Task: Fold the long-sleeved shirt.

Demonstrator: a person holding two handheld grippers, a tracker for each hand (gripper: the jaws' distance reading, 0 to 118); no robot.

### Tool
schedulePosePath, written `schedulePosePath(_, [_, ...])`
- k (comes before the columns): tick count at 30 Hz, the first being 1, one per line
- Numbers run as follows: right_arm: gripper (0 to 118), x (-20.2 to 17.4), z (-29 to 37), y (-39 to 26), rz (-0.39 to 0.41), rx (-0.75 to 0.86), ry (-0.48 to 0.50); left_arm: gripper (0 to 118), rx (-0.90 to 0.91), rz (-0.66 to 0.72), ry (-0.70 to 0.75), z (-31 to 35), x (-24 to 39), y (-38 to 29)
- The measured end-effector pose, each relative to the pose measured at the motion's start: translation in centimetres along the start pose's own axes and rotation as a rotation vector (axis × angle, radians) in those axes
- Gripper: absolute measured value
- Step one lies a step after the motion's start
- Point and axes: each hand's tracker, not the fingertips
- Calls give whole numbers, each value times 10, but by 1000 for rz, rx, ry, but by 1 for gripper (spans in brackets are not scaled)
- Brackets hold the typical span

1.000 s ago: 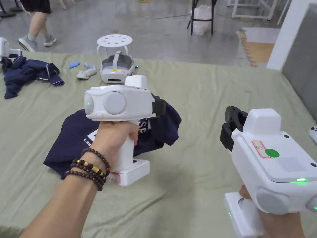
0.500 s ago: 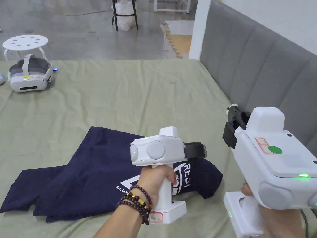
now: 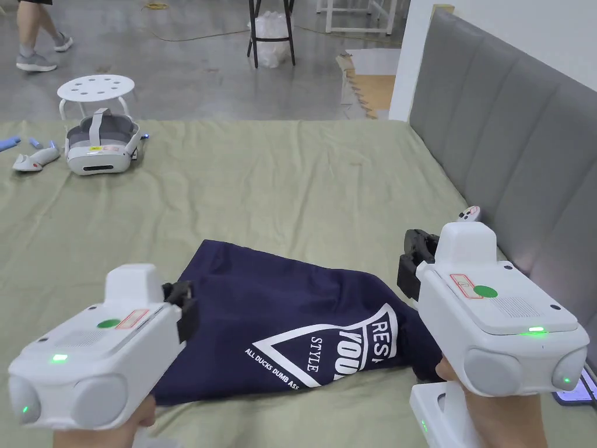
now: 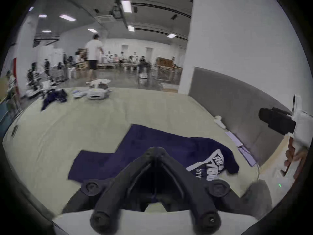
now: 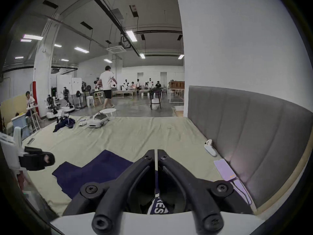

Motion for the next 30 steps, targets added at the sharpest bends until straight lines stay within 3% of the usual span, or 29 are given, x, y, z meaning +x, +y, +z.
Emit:
schedulePosePath(7, [2, -1, -1, 0, -12, -8, 8, 4, -43, 66, -88, -27, -11, 20])
schedulePosePath(9, [2, 2, -2, 0, -11, -11, 4, 5, -112, 24, -63, -55, -7, 40])
schedulePosePath(12, [2, 8, -7, -4, -4, -27, -15, 46, -217, -86, -12, -122, 5, 69])
schedulePosePath(13, [2, 10, -10, -6, -7, -32, -29, 76, -246, -100, 13, -150, 5, 76])
schedulePosePath(14, [2, 12, -13, -8, -17, -39, -56, 95, -284, -87, 11, -180, 4, 80])
schedulePosePath(15, [2, 15, -18, -11, -25, -48, -72, 107, -355, -100, 9, -211, 4, 83])
schedulePosePath(16, [2, 19, -22, -14, -31, -58, -78, 110, -377, -109, 2, -235, 2, 83])
schedulePosePath(21, [2, 39, -42, -31, -39, -143, -102, 106, -514, -155, 79, -351, -12, 64])
schedulePosePath(25, [5, 66, -52, -43, -68, -208, -173, 99, -550, -172, 79, -391, -19, 35])
schedulePosePath(26, [18, 72, -55, -45, -79, -220, -194, 98, -606, -190, 73, -391, -18, 30])
schedulePosePath(27, [43, 79, -60, -47, -94, -241, -207, 98, -589, -214, 76, -385, -15, 22])
schedulePosePath(28, [72, 87, -63, -50, -117, -265, -206, 91, -455, -236, 59, -373, -13, 25])
schedulePosePath(29, [81, 95, -69, -54, -146, -314, -186, 75, -548, -232, 64, -370, -9, 31])
schedulePosePath(30, [81, 104, -76, -59, -190, -366, -168, 50, -557, -225, 34, -373, -14, 41])
